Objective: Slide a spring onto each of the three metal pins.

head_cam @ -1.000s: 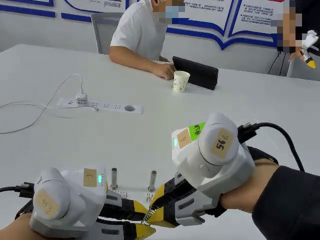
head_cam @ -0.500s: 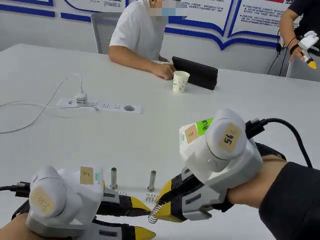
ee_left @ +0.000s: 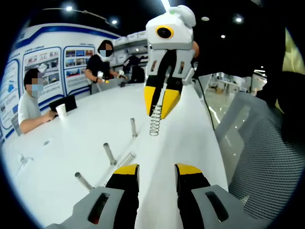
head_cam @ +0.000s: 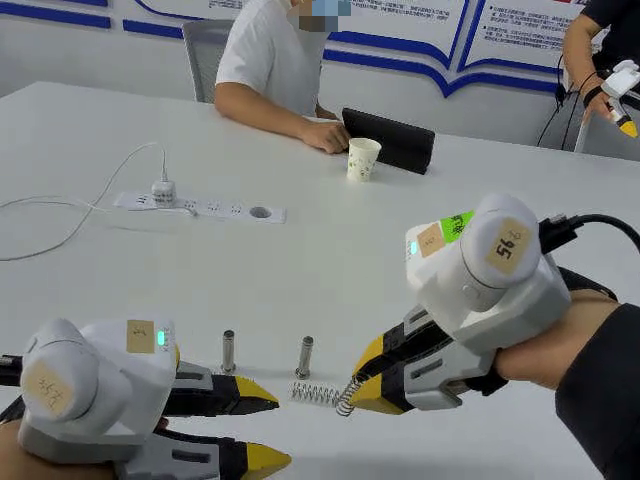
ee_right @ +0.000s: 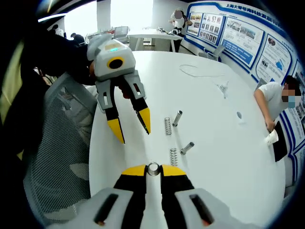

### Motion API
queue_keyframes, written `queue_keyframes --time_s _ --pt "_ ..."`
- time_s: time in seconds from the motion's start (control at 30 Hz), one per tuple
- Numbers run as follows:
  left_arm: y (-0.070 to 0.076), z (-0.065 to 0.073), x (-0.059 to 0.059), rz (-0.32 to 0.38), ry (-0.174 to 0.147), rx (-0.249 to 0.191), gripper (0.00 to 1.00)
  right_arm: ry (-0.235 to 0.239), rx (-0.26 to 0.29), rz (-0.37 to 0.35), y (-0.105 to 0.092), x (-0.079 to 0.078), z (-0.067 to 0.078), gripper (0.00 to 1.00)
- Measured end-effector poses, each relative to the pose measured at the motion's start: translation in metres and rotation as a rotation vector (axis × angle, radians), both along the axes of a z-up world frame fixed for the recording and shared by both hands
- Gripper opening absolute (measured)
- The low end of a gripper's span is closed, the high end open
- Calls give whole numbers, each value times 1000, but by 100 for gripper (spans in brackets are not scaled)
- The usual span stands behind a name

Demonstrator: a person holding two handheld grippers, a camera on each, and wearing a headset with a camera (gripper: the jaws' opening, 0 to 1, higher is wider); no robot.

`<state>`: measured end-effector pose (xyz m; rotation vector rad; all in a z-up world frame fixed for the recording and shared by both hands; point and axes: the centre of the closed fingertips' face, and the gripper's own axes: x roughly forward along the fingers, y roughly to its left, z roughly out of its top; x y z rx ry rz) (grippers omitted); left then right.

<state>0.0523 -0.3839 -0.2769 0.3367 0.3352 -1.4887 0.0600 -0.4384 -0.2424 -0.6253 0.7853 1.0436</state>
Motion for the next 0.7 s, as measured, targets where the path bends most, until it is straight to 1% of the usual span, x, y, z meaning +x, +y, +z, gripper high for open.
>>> queue_keyframes --time_s 0.37,0.53,0.7 --pt "16 6 10 59 6 -13 35 -19 -9 -68 -29 14 11 12" --pt "26 4 14 91 16 -15 37 -22 -15 -97 -42 19 14 12" --pt "32 5 15 119 21 -19 38 -20 -28 -117 -53 23 16 12"
